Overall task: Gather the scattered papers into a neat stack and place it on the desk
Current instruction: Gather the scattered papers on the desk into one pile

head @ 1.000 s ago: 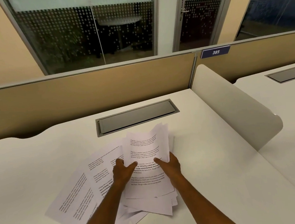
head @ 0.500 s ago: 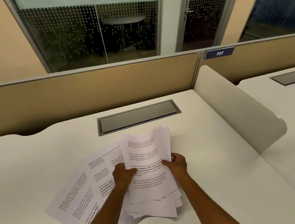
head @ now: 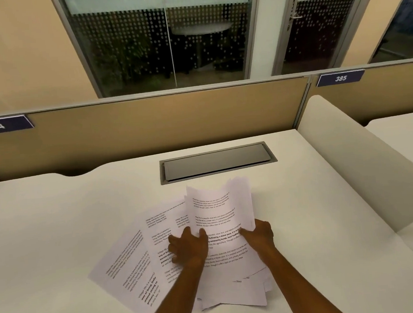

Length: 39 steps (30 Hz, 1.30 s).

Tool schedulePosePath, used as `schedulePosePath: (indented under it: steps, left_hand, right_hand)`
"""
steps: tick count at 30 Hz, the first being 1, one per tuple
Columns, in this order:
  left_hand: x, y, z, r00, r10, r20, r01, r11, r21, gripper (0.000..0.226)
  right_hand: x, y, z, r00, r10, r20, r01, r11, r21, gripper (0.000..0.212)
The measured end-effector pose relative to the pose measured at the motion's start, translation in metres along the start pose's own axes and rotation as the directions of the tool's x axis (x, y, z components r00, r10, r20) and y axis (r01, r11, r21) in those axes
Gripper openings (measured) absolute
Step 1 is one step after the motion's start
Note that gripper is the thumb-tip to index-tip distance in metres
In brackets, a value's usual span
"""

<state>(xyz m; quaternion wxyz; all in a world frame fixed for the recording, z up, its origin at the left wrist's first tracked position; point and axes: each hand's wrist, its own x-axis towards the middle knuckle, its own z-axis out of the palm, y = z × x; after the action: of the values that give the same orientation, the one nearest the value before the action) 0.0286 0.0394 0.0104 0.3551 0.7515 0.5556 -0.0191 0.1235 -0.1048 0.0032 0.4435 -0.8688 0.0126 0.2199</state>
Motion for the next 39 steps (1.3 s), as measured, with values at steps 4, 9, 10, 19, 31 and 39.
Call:
schedulePosePath:
  steps: [4, 9, 10, 19, 31, 39]
  left_hand:
    - [0.001, -0.004, -0.002, 1.000, -0.014, -0.013, 0.013, 1.000, -0.025, 0.059]
    - [0.006, -0.005, -0.007, 1.000, -0.018, -0.012, 0.017, 0.995, -0.094, 0.064]
    - [0.006, -0.006, -0.008, 1.000, -0.015, -0.008, 0.014, 0.996, -0.094, 0.065]
    - [0.015, -0.018, -0.009, 0.998, 0.040, -0.038, -0.047, 0.975, -0.218, 0.069]
    - [0.012, -0.020, -0.015, 0.999, 0.006, -0.049, -0.026, 0.909, -0.416, 0.057]
    - [0.005, -0.014, -0.015, 1.000, -0.006, -0.008, 0.004, 0.977, -0.212, 0.066]
  right_hand:
    - [0.009, 0.009, 0.013, 1.000, -0.024, -0.011, 0.021, 0.982, -0.190, 0.053]
    - [-0.002, -0.002, 0.010, 0.997, -0.067, 0.049, 0.072, 0.992, -0.102, 0.048]
    - [-0.005, -0.005, 0.010, 0.996, -0.066, 0.055, 0.070, 0.995, -0.072, 0.047]
    - [-0.024, -0.013, 0.020, 0.972, -0.114, 0.207, 0.116, 0.993, 0.003, 0.051]
    - [-0.020, -0.005, 0.020, 0.998, -0.020, 0.060, 0.043, 0.913, -0.405, 0.057]
    - [-0.014, 0.007, 0.015, 0.998, 0.002, -0.061, -0.022, 0.941, -0.338, 0.049]
